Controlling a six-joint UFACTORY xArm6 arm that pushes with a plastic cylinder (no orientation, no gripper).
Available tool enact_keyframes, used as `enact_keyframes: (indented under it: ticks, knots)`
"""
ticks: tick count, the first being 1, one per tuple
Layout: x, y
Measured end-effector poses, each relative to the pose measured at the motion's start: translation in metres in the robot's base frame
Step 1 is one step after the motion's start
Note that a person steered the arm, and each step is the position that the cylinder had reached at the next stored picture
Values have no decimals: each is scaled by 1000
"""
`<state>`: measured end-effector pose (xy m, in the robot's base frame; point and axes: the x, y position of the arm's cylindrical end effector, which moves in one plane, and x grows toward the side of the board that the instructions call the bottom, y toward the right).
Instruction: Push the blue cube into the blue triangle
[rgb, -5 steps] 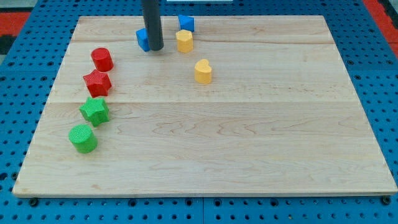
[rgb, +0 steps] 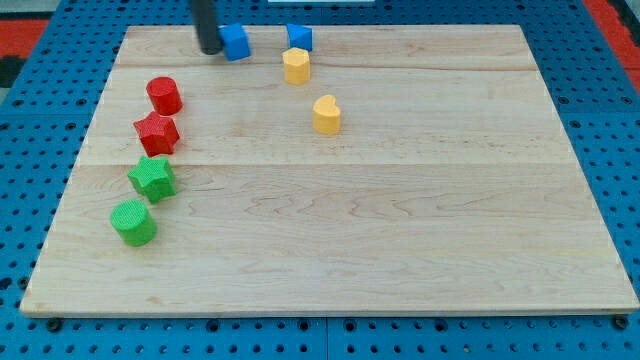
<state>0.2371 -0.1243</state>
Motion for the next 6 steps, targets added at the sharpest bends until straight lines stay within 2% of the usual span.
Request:
enact_keyframes:
  ticks: [1,2,4,5,6]
  knots:
    - [-3,-17]
    - [-25,-12]
    - [-7,71]
    - [-4,70]
    - [-5,92]
